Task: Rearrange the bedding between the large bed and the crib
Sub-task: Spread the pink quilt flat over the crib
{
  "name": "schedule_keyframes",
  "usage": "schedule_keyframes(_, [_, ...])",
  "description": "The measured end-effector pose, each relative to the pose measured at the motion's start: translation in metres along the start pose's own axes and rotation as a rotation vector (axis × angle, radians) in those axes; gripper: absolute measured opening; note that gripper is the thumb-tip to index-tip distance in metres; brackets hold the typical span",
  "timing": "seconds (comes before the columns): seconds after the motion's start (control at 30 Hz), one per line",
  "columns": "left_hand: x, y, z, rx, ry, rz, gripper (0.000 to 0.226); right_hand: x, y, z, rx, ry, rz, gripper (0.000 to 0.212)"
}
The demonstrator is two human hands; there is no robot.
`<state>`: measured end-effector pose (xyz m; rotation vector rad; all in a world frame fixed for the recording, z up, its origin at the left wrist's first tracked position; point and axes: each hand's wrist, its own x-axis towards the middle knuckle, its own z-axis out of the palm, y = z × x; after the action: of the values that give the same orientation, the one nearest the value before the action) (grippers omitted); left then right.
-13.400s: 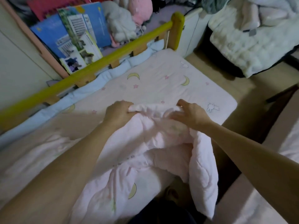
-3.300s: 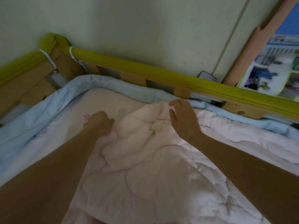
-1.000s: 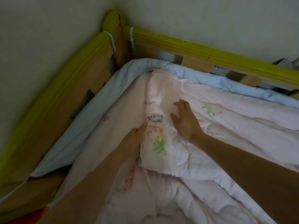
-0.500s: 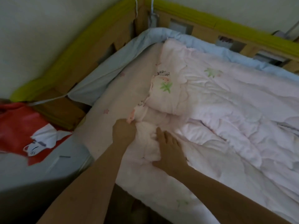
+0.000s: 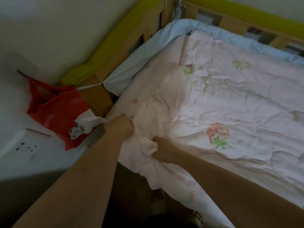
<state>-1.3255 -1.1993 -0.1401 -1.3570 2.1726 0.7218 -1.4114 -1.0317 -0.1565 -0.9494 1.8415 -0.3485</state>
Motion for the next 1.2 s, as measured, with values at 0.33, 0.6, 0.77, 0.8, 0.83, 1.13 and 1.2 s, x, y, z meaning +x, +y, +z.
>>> schedule_keyframes(0.33, [0.005, 0.000, 0.011, 0.075, 0.071, 0.023, 0.014, 0.002, -0.018, 0.010, 0.644, 0.086, 0.354, 0.008])
schedule_keyframes(0.6, [0.030, 0.022, -0.002, -0.204, -0.091, 0.093, 0.071, 0.016, -0.029, -0.057, 0.413, 0.009, 0.061, 0.036])
schedule_keyframes(0.77, [0.053, 0.097, -0.018, -0.558, -0.014, 0.154, 0.083, 0.066, -0.015, -0.169, 0.023, 0.842, -0.021, 0.026])
schedule_keyframes(0.8, [0.058, 0.115, -0.018, -0.544, 0.007, 0.158, 0.086, 0.080, -0.009, -0.189, -0.013, 0.864, -0.016, 0.029])
schedule_keyframes(0.83, [0.060, 0.127, -0.016, -0.523, 0.028, 0.164, 0.088, 0.091, -0.003, -0.201, -0.061, 0.862, -0.010, 0.033])
schedule_keyframes(1.13, [0.145, 0.225, -0.028, -0.367, 0.117, 0.118, 0.096, 0.197, 0.045, -0.308, -0.282, 0.794, 0.000, 0.045])
schedule_keyframes(1.2, [0.167, 0.241, -0.023, -0.344, 0.135, 0.130, 0.077, 0.217, 0.056, -0.335, -0.390, 0.741, 0.013, 0.054])
